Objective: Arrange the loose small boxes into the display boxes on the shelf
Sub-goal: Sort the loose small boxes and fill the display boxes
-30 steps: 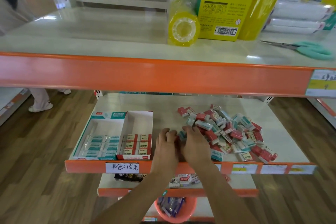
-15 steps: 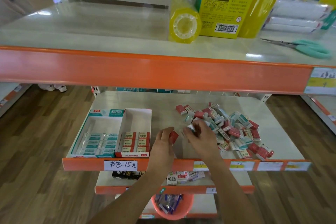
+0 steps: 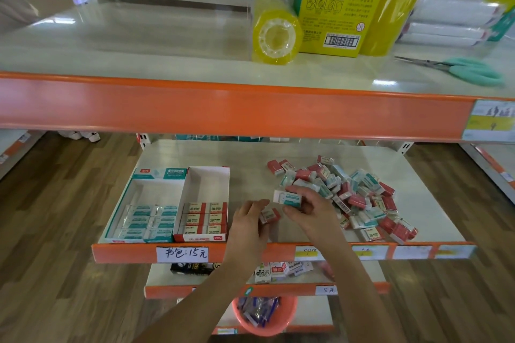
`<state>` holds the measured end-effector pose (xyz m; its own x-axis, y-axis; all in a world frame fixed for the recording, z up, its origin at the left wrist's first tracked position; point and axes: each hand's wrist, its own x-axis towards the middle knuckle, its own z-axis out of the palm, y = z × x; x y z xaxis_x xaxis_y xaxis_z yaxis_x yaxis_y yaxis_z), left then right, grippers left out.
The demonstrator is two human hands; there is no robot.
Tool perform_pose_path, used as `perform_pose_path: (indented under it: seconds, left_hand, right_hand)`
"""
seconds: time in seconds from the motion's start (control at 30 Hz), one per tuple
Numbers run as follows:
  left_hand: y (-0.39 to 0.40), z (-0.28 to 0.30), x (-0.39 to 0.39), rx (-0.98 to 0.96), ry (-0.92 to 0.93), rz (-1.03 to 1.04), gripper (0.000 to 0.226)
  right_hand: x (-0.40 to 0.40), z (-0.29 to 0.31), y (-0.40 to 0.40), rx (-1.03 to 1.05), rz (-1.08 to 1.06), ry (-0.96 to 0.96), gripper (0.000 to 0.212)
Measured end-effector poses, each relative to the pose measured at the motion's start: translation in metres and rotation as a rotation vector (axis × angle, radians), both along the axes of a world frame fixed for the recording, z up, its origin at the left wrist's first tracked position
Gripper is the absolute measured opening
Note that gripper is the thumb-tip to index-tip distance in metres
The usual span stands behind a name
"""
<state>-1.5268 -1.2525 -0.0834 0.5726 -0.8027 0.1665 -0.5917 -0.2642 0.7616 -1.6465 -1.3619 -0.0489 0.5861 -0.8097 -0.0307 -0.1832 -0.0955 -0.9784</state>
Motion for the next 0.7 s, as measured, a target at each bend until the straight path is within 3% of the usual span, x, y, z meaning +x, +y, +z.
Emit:
perform_pose_path:
  seconds: [0.27, 0.47, 0.6, 0.7]
  left_hand:
    - [0.003, 0.007, -0.004, -0.017, 0.006, 0.002, 0.055]
    - [0.014, 0.024, 0.000, -0.126, -0.133, -0.027, 0.050]
    - [0.022, 0.041, 0.023, -0.149, -0.287, -0.004, 0.044]
    - [0.032, 0.046, 0.048, -0.109, -0.289, 0.050, 0.040]
  right_hand:
    - [0.000, 0.003, 0.002, -0.171, -0.043, 0.094, 0.037]
    - [0.006, 0.006, -0.004, -0.419, -0.079, 0.235, 0.029]
    - [0.020, 0.008, -0.001, -0.484, -0.045, 0.268, 0.028]
    - [0.034, 0.009, 0.004, -0.464, 0.006, 0.258, 0.028]
